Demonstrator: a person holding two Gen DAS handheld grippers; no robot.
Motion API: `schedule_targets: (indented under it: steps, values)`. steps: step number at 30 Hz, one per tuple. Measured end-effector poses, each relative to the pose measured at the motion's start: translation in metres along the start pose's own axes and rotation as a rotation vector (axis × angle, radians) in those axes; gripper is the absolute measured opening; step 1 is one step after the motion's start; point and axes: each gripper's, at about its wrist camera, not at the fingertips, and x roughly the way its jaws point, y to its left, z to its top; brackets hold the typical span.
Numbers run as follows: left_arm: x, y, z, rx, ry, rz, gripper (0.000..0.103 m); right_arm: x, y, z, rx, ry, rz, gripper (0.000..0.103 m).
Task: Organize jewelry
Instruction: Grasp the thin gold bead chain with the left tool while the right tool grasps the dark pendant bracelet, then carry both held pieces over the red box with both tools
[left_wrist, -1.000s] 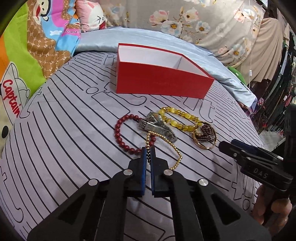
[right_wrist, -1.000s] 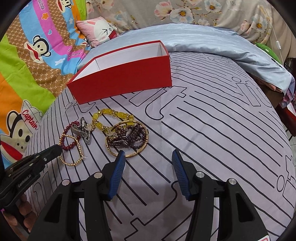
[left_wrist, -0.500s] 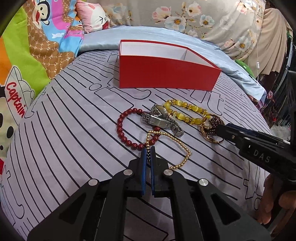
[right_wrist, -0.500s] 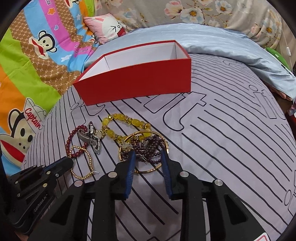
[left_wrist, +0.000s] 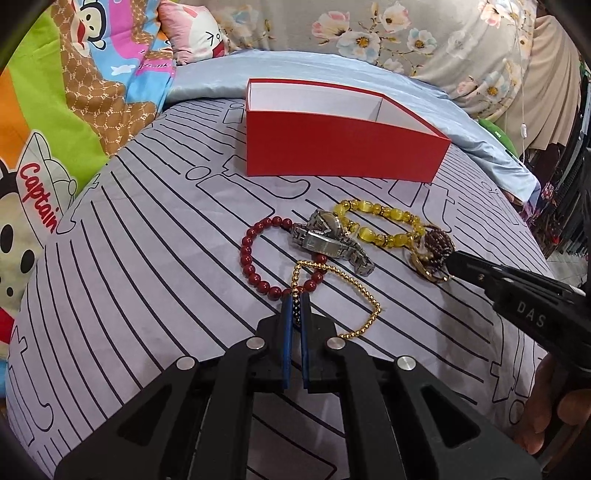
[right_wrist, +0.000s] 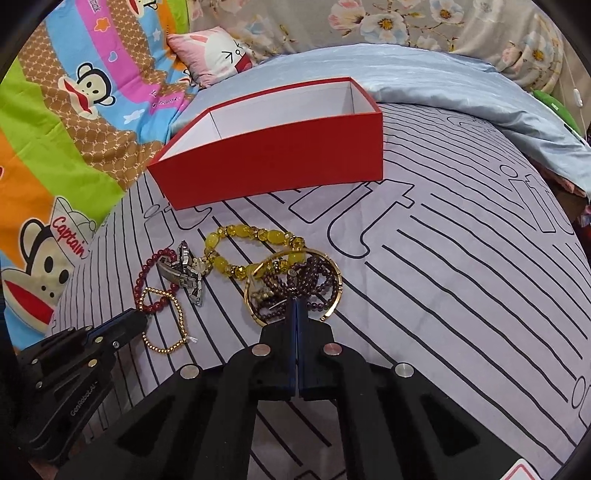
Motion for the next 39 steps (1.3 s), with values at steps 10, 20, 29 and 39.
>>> schedule_targets:
  steps: [10,20,29,39]
  values:
    - [-0.011,-0.002,0.008,-0.008,-0.024,-0.004,0.003,-0.030,-0.011,0.004,0.045,-0.063,0.010,0.001]
    - [-0.029,-0.008,0.020,-0.007,-0.063,-0.023,0.003,-0.057,-0.016,0.011,0.064,-0.127,0.028,0.001]
    - [-0.048,-0.011,0.039,-0.001,-0.118,-0.025,0.003,-0.067,-0.015,0.017,0.066,-0.151,0.047,0.001]
    - [-0.060,-0.013,0.076,0.015,-0.181,-0.001,0.003,-0.070,-0.011,0.037,0.035,-0.182,0.065,0.001]
